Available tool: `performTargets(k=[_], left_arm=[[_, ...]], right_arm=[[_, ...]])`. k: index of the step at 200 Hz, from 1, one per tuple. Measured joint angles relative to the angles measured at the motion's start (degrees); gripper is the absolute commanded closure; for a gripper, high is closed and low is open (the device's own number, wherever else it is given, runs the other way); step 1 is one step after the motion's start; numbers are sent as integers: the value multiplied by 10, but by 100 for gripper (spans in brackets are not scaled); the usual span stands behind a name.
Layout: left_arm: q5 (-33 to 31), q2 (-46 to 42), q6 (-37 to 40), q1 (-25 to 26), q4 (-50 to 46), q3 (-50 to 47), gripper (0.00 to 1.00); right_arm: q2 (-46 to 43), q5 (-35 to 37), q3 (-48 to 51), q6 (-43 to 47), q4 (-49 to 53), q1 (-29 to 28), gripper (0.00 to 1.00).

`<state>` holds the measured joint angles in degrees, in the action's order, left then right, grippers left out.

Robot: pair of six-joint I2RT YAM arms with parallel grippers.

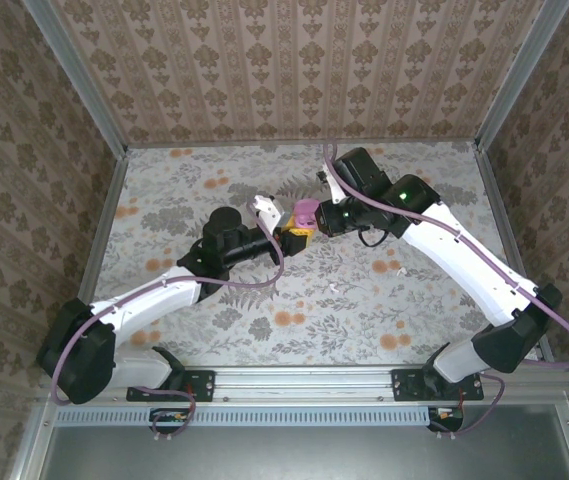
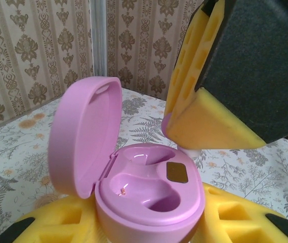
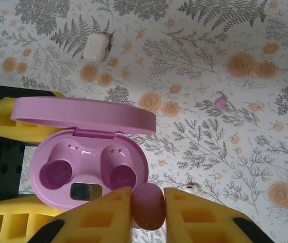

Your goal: Insert the wireless bluetooth earbuds into the charging case

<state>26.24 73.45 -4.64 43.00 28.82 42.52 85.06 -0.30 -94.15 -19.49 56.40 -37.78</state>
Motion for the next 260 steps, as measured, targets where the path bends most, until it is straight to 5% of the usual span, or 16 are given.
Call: performTargets(k=[260], left_arm=[[4, 0, 4, 2, -1, 2, 62]], right_arm=[[28, 20, -29, 15, 1, -19, 72]])
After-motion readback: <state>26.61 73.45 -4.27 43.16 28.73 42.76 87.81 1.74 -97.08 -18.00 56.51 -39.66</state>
